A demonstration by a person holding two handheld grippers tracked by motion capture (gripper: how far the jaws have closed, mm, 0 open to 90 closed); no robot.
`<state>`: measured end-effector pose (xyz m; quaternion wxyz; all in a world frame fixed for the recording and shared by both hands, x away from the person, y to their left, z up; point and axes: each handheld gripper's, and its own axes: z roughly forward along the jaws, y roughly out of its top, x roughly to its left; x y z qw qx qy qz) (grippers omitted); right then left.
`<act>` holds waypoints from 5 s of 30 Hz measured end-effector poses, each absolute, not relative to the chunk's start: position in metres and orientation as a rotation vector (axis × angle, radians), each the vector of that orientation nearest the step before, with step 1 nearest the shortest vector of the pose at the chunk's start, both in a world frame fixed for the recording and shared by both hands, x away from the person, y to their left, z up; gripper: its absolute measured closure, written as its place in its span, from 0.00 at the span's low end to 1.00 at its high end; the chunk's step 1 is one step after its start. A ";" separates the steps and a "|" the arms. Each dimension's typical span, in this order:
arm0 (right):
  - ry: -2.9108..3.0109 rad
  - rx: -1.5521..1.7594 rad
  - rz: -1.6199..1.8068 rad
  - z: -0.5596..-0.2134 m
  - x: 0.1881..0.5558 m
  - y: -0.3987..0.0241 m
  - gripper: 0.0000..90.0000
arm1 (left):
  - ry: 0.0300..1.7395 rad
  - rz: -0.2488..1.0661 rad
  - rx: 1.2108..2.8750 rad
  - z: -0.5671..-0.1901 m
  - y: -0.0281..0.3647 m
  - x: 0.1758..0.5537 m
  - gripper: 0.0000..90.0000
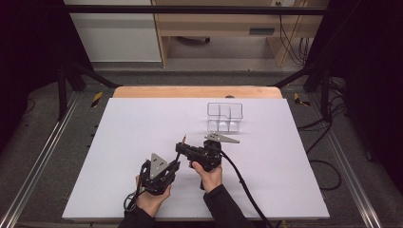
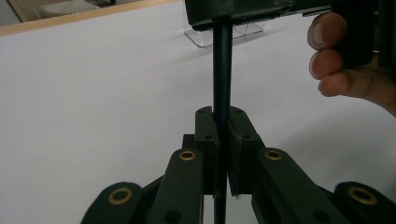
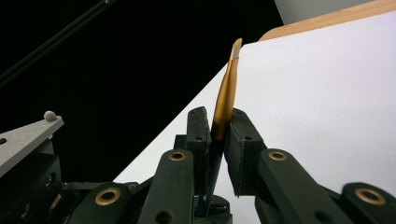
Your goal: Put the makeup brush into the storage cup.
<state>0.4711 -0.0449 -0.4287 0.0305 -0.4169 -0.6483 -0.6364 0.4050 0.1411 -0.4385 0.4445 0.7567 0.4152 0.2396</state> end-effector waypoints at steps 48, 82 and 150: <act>-2.213 -1.325 -2.063 -0.404 0.476 -0.085 0.93 | 0.911 0.564 1.913 -0.434 0.178 0.414 0.26; -2.445 -1.405 -2.106 -0.356 0.505 -0.112 0.93 | 0.996 0.592 1.888 -0.430 0.223 0.425 0.11; -2.529 -1.769 -2.070 -0.336 0.614 -0.111 0.93 | 0.988 0.607 1.877 -0.427 0.234 0.427 0.10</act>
